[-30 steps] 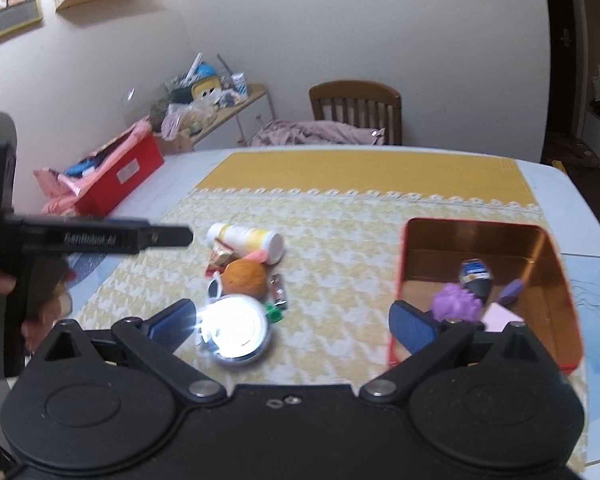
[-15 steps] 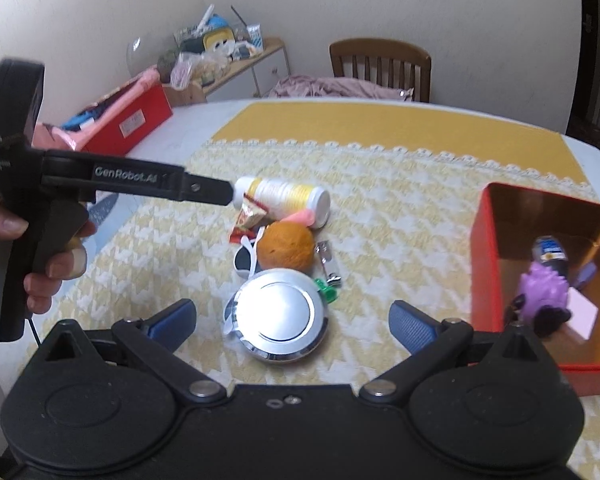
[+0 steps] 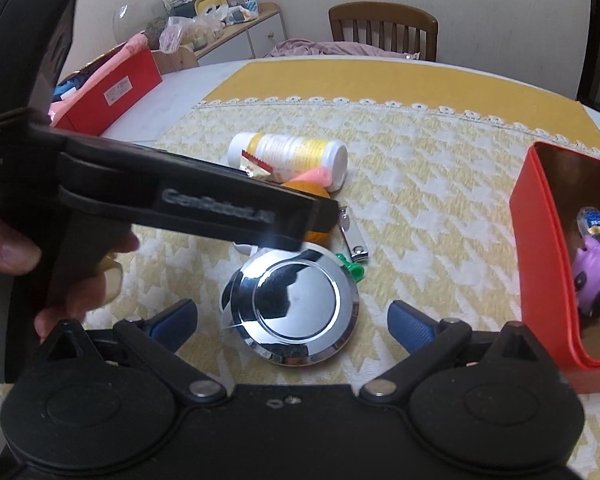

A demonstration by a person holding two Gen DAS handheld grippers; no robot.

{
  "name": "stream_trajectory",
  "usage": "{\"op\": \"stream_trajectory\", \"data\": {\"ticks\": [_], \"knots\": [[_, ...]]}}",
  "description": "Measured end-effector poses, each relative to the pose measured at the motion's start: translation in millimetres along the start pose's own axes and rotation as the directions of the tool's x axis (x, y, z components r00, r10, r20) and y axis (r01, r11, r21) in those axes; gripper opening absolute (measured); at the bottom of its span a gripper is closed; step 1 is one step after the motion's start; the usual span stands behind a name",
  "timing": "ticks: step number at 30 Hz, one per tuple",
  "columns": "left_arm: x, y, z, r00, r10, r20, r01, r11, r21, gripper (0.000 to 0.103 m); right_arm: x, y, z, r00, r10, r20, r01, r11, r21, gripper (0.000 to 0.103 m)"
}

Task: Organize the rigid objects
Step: 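Withdraw both tools from the tin toward the orange and silver compact, then grasp the orange with the left tool while the right tool grasps the silver compact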

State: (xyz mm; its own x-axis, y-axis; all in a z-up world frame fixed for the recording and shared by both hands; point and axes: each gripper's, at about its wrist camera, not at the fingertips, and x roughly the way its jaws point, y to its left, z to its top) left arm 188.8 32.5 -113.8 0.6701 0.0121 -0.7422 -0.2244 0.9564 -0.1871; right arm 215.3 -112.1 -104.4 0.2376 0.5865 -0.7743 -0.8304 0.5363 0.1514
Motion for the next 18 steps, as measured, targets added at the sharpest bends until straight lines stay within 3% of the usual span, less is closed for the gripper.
{"op": "stream_trajectory", "data": {"ticks": [9, 16, 18], "knots": [[15, -9, -1, 1.000, 0.005, 0.006, -0.005, 0.999, 0.050, 0.080, 11, -2, 0, 1.000, 0.009, -0.021, -0.009, 1.000, 0.022, 0.097], [22, -11, -4, 0.999, 0.047, -0.011, -0.046, 0.997, 0.063, 0.062, 12, 0, -1, 1.000, 0.006, -0.023, -0.006, 1.000, 0.006, 0.090], [23, -9, -5, 0.999, 0.048, -0.013, -0.047, 0.997, 0.056, 0.059, 12, 1, -2, 1.000, -0.002, -0.025, 0.002, 1.000, -0.003, 0.081]]}}
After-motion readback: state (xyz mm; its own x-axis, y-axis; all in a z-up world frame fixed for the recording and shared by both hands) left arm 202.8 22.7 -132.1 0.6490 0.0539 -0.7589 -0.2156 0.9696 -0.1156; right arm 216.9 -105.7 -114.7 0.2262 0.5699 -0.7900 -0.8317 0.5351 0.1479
